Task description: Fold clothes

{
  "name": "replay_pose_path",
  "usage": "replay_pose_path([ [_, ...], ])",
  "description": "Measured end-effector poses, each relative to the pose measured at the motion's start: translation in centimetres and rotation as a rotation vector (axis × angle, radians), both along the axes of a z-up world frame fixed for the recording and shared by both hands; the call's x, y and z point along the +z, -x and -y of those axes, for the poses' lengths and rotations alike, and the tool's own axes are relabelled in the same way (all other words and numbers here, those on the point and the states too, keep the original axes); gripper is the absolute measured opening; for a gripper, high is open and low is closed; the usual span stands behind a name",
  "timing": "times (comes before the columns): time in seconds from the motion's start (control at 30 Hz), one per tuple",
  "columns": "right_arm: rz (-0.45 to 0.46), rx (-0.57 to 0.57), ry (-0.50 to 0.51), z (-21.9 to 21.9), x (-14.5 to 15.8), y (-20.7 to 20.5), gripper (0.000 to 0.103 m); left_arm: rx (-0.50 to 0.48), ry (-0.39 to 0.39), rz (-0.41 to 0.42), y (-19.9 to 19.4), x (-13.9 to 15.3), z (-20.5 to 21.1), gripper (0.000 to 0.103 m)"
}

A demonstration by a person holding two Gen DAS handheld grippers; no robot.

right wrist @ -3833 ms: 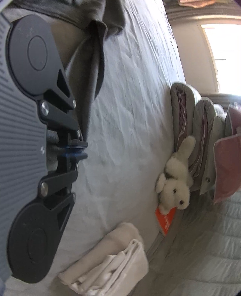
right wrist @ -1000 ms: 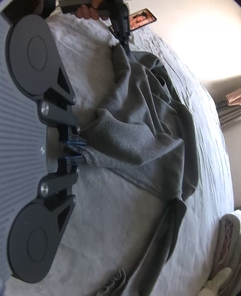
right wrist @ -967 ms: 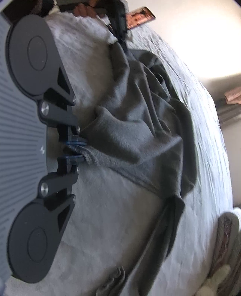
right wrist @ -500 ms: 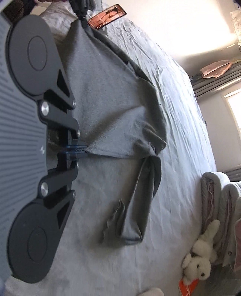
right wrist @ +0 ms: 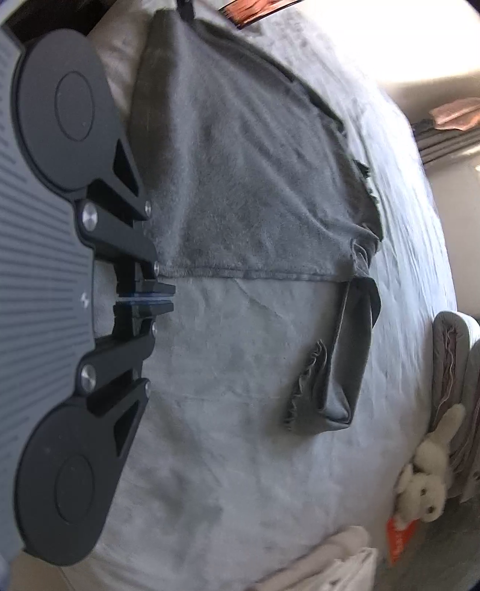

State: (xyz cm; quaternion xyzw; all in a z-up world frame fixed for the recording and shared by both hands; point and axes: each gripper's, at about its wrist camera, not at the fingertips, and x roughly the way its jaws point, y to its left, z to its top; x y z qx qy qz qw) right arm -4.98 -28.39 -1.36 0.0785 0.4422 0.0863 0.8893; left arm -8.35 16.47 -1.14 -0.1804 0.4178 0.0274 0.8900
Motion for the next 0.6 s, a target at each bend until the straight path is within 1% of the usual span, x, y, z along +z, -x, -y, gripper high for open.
replay_pose_path([
  [0.07, 0.0, -0.008, -0.019, 0.1, 0.1, 0.0, 0.013, 0.002, -0.026, -0.01, -0.9, -0.2, 0.1, 0.02],
  [0.1, 0.0, -0.007, -0.017, -0.1, 0.2, -0.1, 0.015, 0.004, -0.04, -0.017, -1.3, -0.3, 0.2, 0.02],
  [0.13, 0.0, -0.005, -0.014, -0.2, 0.2, -0.1, 0.018, 0.01, -0.058, -0.024, -1.8, -0.4, 0.2, 0.019],
  [0.17, -0.001, -0.002, -0.01, -0.4, 0.2, -0.2, 0.021, 0.016, -0.077, -0.03, -2.3, -0.6, 0.2, 0.014],
  [0.2, -0.002, 0.002, -0.006, -0.6, 0.2, -0.2, 0.028, 0.025, -0.107, -0.034, -2.8, -0.6, 0.2, 0.007],
  [0.23, -0.003, 0.007, -0.001, -0.8, 0.1, -0.3, 0.032, 0.034, -0.142, -0.035, -3.3, -0.5, 0.2, 0.005],
  [0.37, -0.008, 0.024, 0.033, -1.3, -0.1, -0.9, 0.032, 0.088, -0.253, -0.016, -5.3, 0.8, -0.2, 0.004],
  [0.5, -0.015, 0.026, 0.041, -1.5, -0.2, -1.7, 0.033, 0.141, -0.364, 0.041, -8.1, 3.0, -0.7, 0.004],
  [0.6, -0.018, 0.019, 0.043, -1.7, -0.3, -2.4, 0.033, 0.174, -0.412, 0.096, -10.2, 5.0, -1.1, 0.004],
])
